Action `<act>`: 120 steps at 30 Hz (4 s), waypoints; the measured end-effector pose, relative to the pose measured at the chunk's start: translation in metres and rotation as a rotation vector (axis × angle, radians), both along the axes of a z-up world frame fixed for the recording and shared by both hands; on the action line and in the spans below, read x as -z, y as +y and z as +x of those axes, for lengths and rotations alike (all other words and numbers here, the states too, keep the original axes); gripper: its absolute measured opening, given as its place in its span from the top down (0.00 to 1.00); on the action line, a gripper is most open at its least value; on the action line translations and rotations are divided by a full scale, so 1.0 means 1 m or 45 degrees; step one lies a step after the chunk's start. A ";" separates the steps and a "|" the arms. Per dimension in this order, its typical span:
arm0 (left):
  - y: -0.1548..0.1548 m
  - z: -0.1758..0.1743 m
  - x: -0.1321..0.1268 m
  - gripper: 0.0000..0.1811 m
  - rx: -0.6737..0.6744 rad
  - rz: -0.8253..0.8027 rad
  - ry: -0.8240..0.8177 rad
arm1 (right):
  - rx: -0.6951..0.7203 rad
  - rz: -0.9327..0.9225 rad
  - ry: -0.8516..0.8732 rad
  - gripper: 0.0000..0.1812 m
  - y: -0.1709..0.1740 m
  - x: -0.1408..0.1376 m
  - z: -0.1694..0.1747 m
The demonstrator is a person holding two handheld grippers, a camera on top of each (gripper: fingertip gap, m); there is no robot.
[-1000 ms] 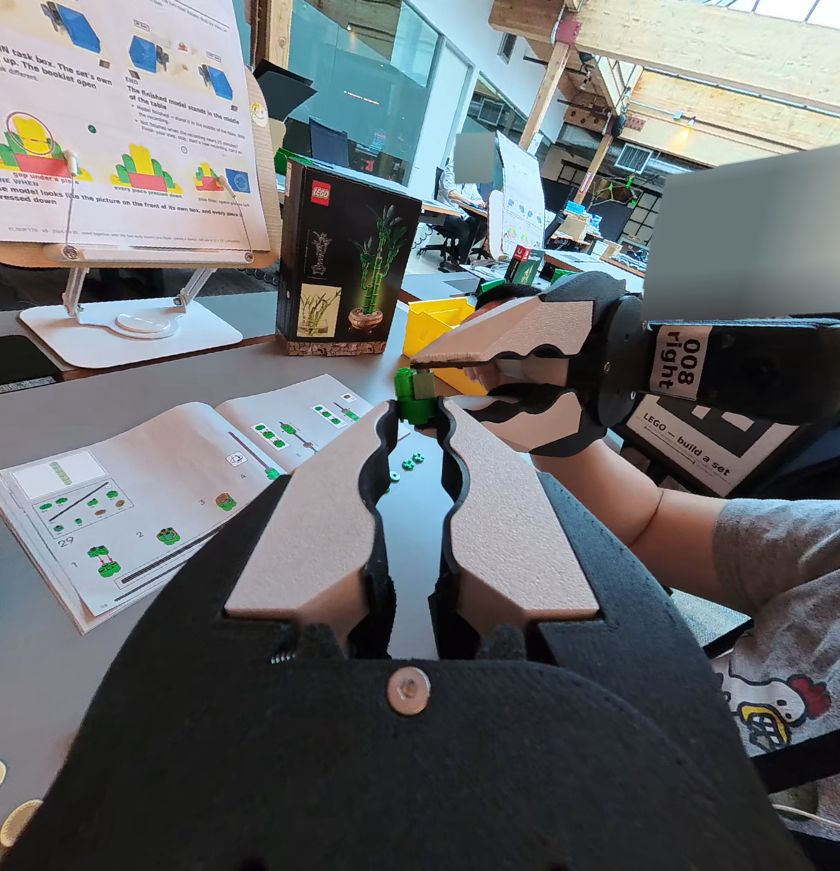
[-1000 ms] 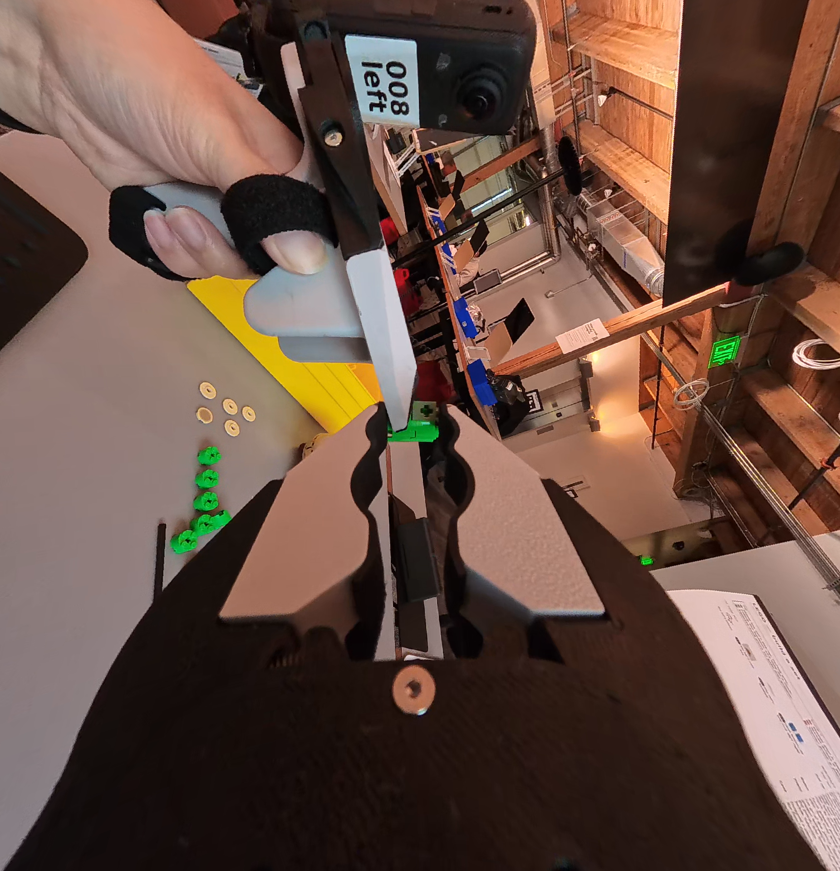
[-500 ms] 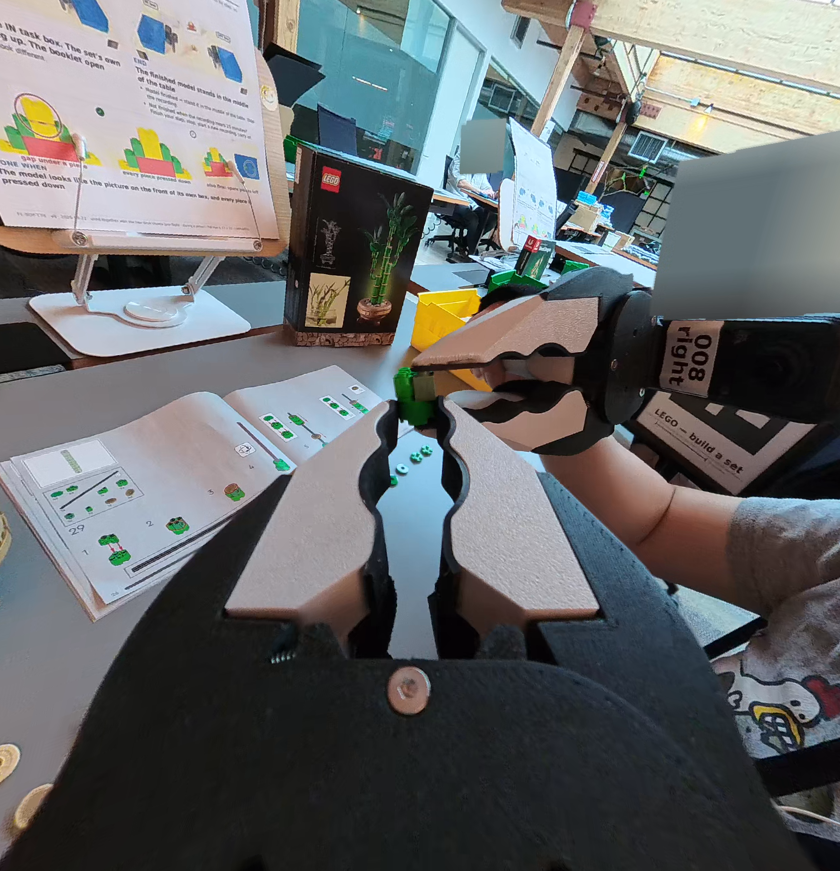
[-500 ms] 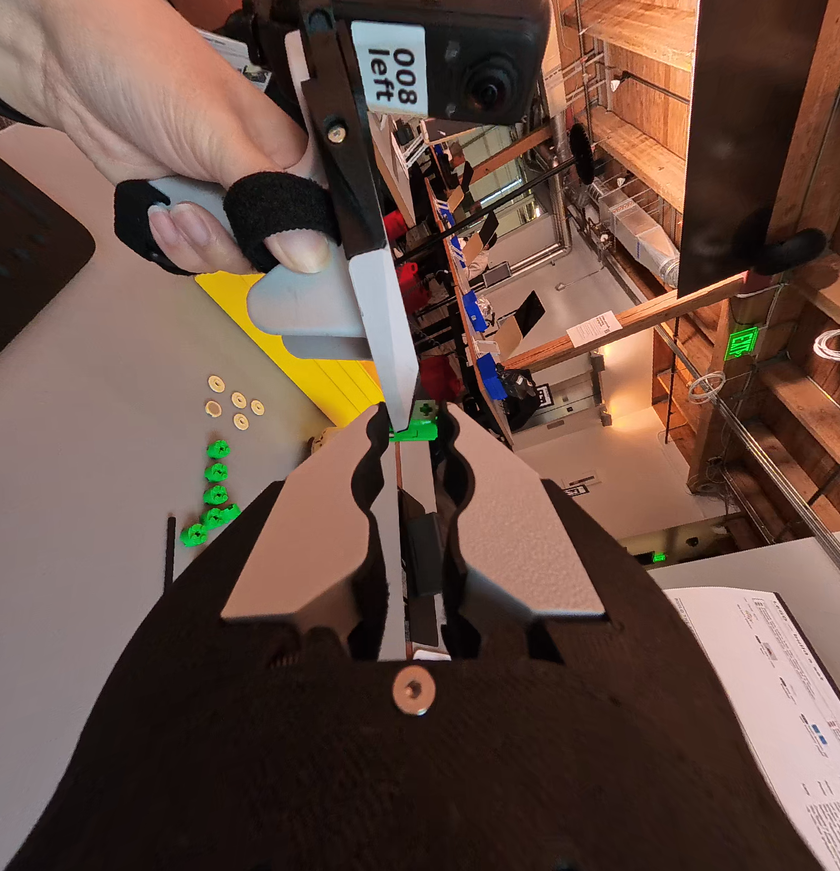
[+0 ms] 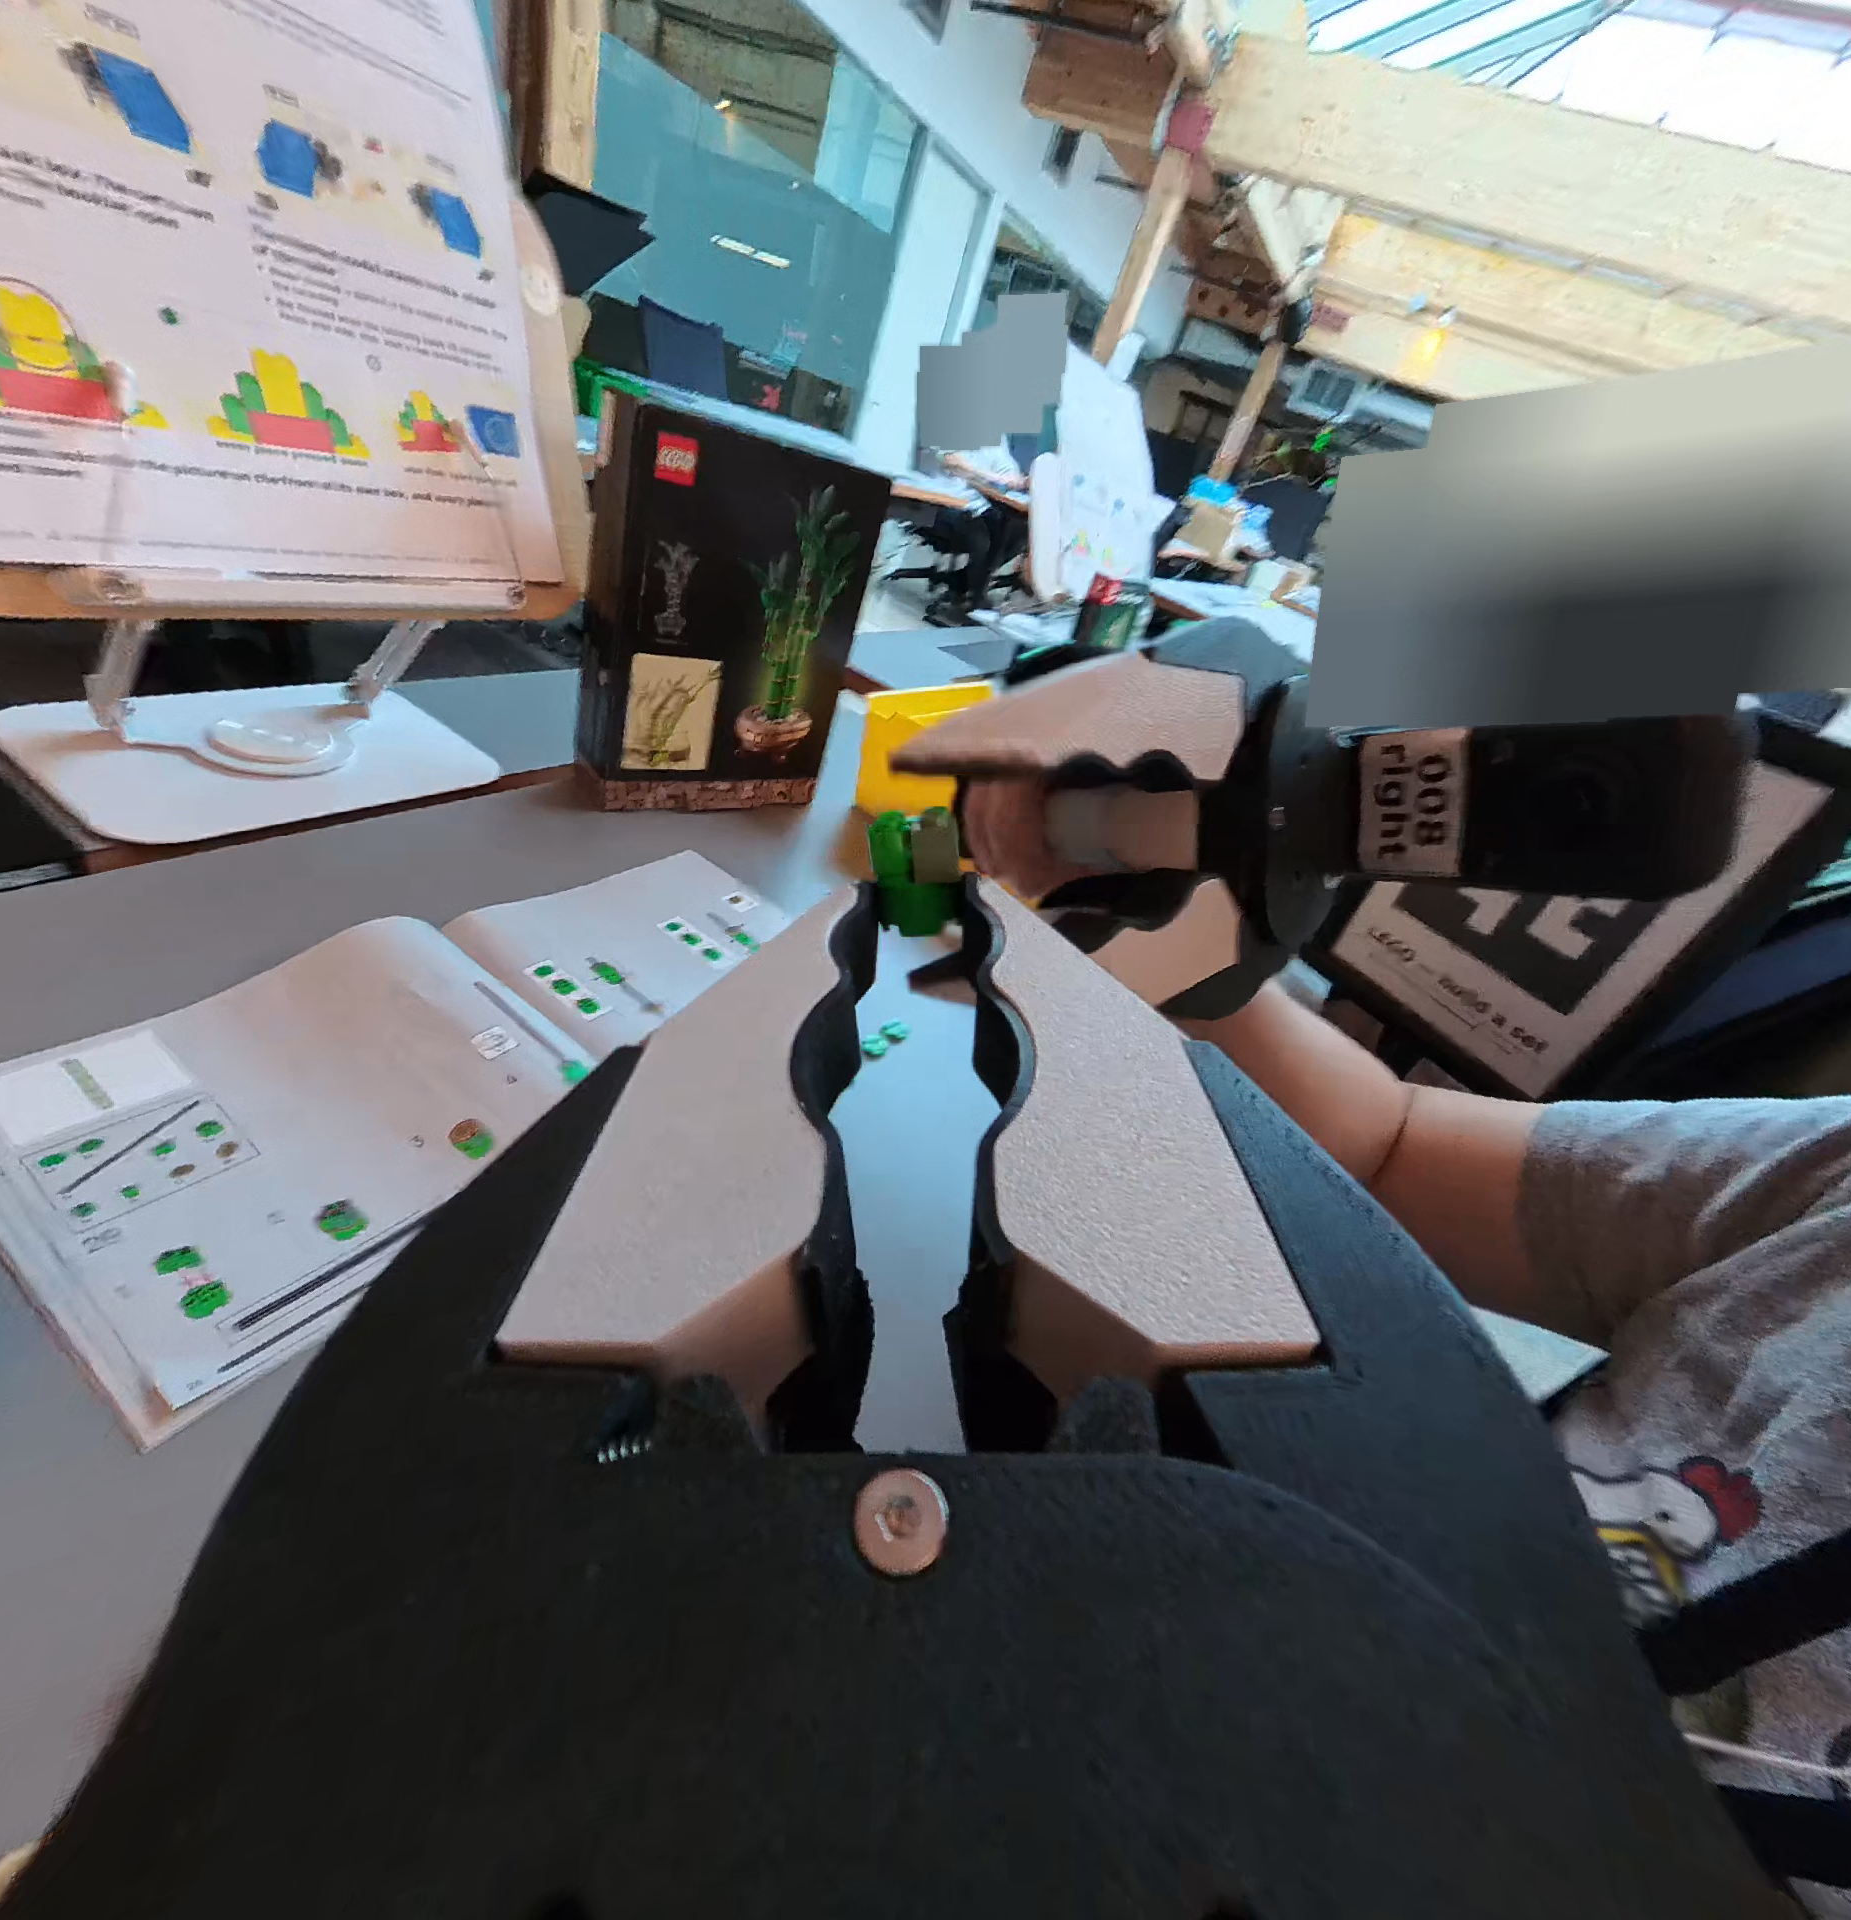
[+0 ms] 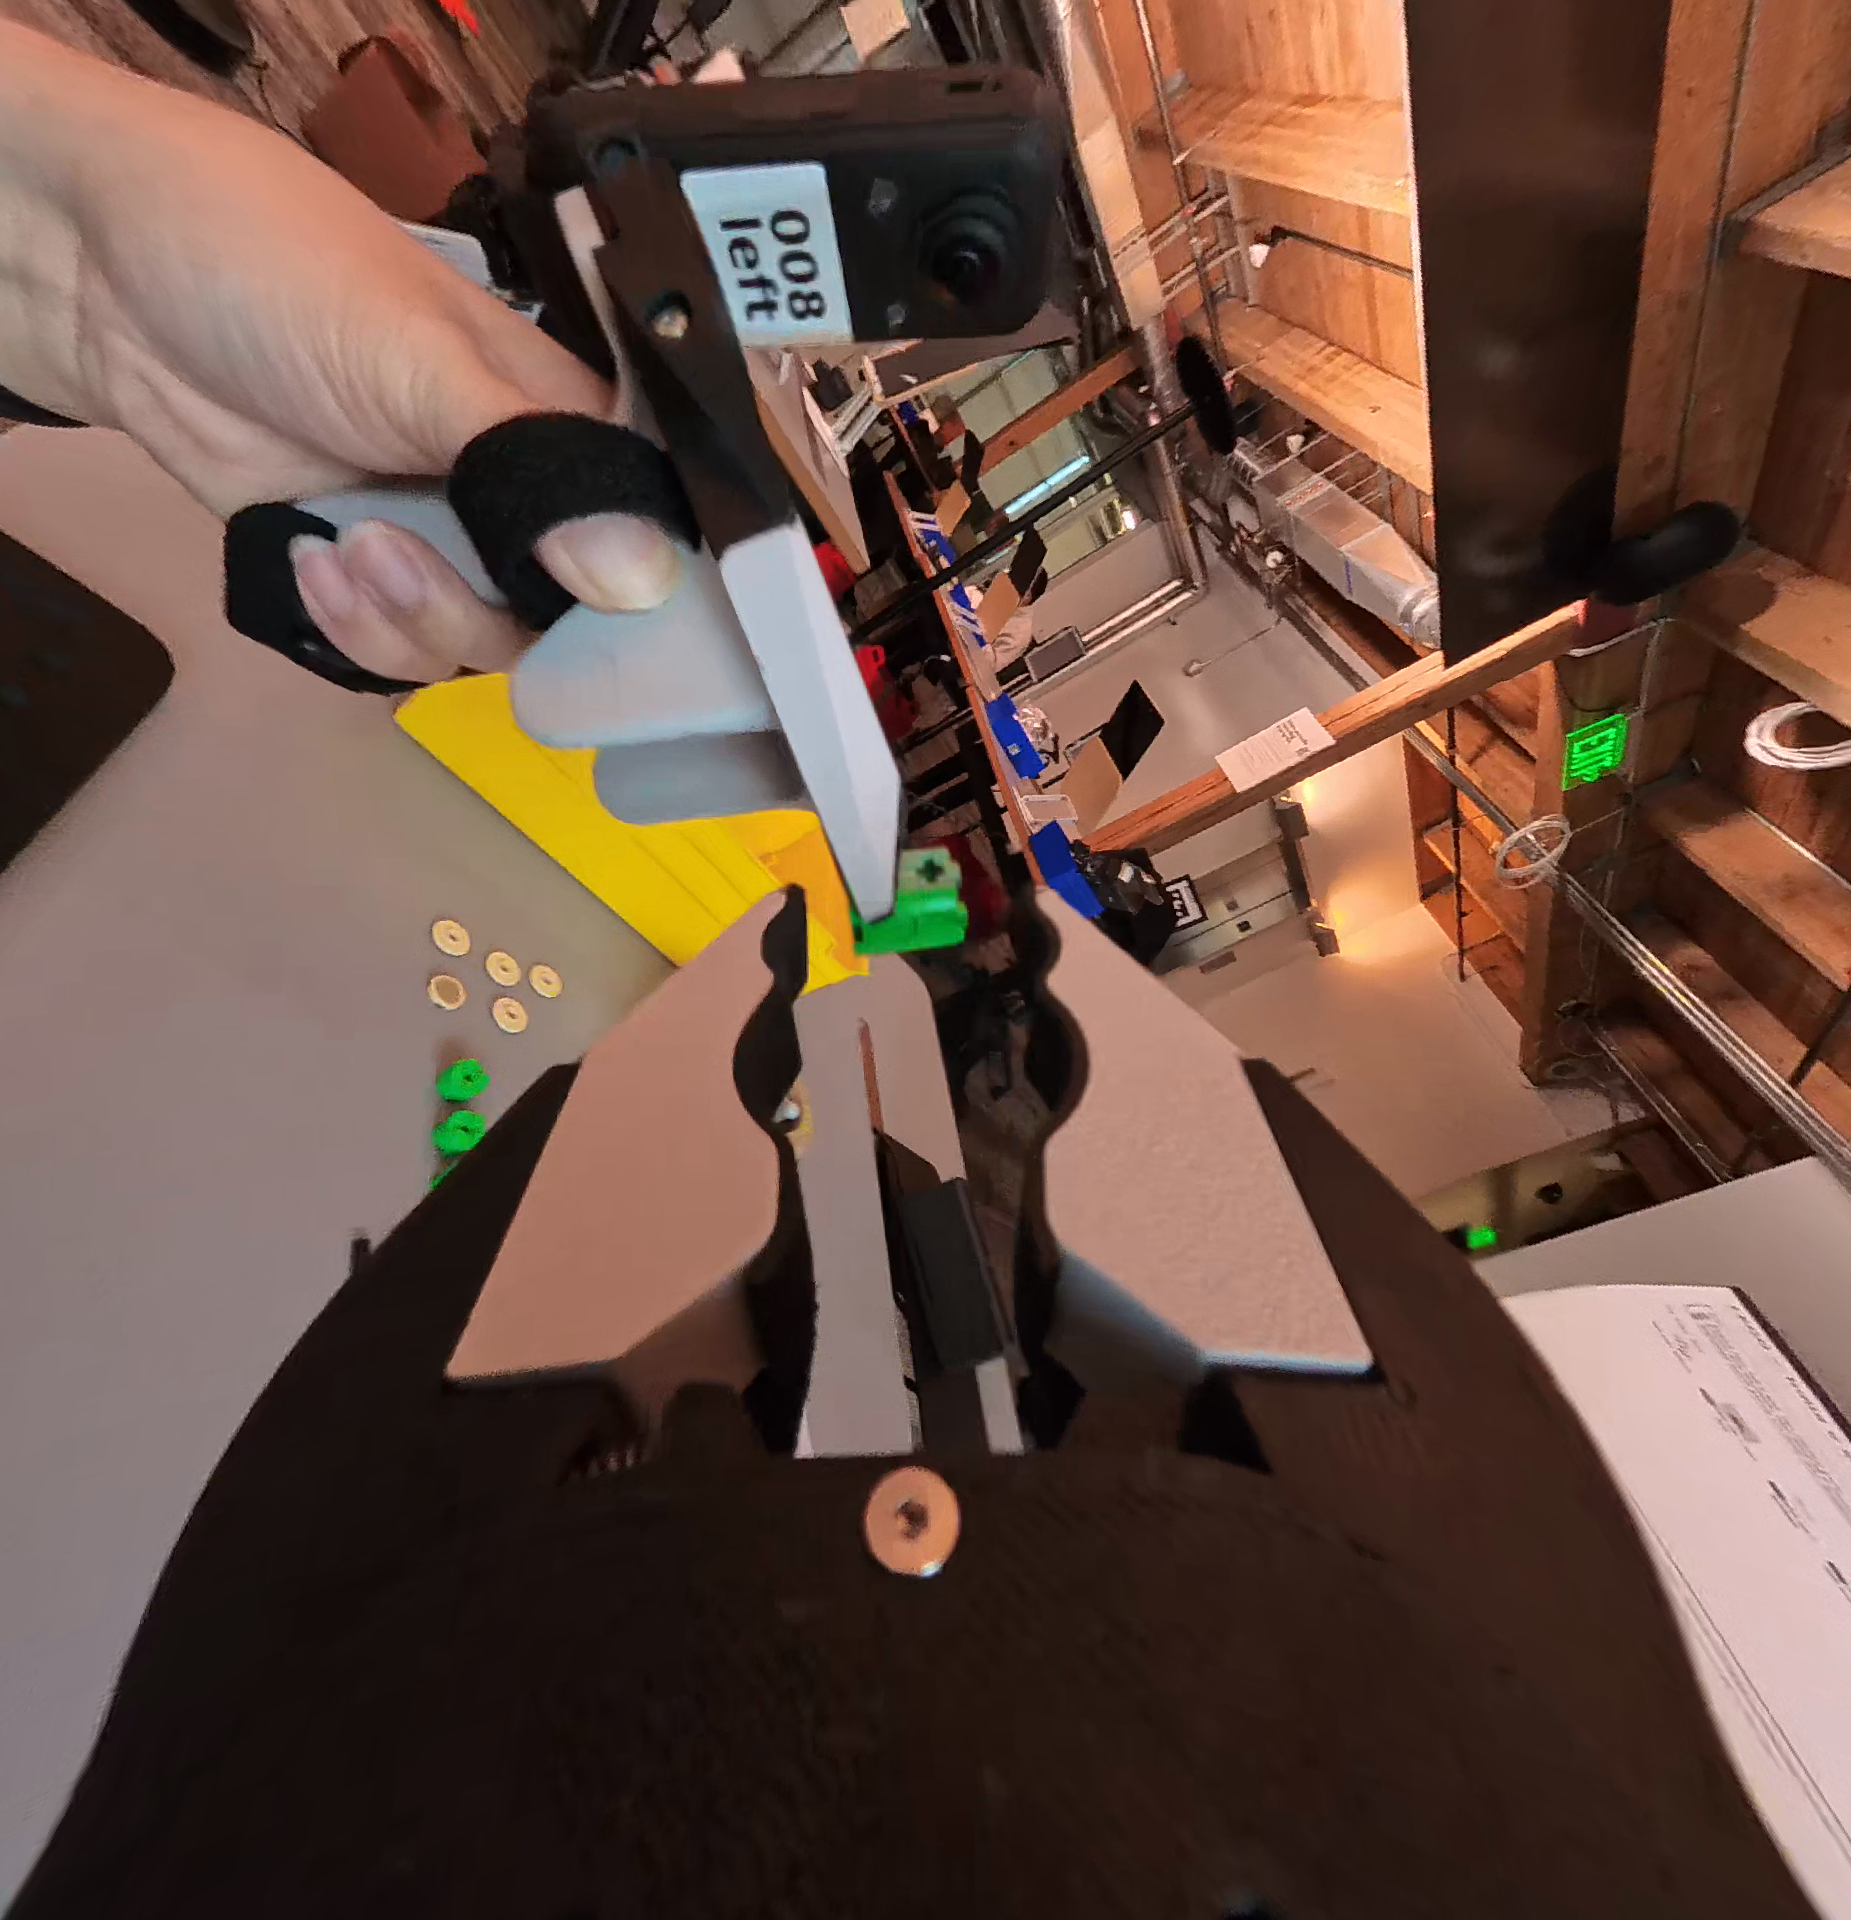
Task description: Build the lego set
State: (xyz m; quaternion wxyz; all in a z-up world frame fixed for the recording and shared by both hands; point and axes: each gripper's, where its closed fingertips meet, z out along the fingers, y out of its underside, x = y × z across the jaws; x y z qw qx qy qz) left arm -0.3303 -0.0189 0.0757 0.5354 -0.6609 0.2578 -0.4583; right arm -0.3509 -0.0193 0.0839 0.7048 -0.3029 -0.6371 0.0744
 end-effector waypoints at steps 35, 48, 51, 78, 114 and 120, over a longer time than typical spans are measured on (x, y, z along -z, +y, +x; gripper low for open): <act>-0.010 0.006 0.005 0.93 0.123 -0.100 -0.051 | -0.119 -0.053 -0.046 0.88 -0.015 0.004 -0.001; -0.017 0.004 -0.005 0.93 0.215 -0.136 -0.184 | -0.125 -0.025 -0.015 0.89 -0.017 -0.003 0.004; -0.018 0.005 -0.004 0.93 0.214 -0.130 -0.174 | -0.117 -0.013 -0.032 0.89 -0.017 -0.002 0.006; -0.025 0.000 0.005 0.92 -0.150 0.620 0.582 | -0.413 -0.084 -0.083 0.72 -0.046 0.012 0.006; -0.017 -0.009 0.047 0.93 0.148 -0.072 0.067 | -0.730 -1.813 -0.100 0.89 -0.009 0.042 -0.001; -0.016 -0.007 0.050 0.92 0.172 -0.165 0.030 | -0.750 -1.903 -0.136 0.89 -0.010 0.048 -0.002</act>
